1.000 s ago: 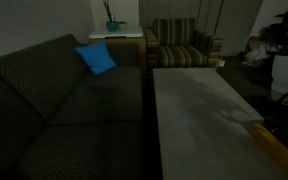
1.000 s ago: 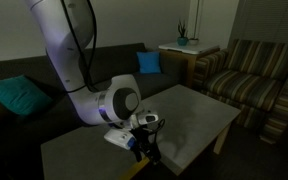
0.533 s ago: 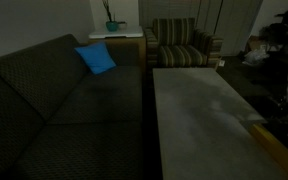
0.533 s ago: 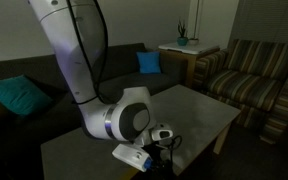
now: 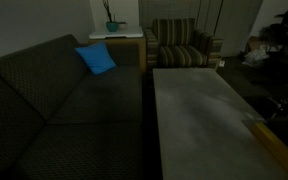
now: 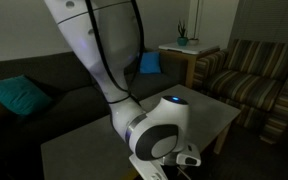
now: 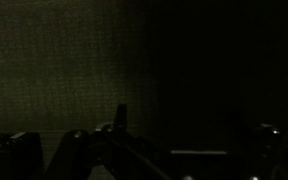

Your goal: Close the book

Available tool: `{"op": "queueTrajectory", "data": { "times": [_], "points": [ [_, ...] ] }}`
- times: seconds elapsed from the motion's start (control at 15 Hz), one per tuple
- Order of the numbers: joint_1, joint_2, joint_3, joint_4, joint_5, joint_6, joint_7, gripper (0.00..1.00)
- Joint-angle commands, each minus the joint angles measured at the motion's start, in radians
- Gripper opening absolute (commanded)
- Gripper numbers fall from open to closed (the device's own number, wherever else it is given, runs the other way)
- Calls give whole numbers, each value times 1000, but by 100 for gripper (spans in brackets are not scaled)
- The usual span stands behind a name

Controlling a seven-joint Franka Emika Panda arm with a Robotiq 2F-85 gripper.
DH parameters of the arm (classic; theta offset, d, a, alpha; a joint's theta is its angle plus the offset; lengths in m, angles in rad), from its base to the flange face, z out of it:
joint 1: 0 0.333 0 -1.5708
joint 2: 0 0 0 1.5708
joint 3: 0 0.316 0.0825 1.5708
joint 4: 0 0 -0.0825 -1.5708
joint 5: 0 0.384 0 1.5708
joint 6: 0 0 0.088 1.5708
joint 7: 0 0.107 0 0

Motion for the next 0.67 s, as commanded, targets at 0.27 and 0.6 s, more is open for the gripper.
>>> {"op": "queueTrajectory", "data": {
  "times": [0.27, 0.6],
  "points": [
    [-195, 106, 116, 192, 140, -163, -139, 100],
    [-262, 138, 187, 264, 203, -267, -256, 100]
  ]
}}
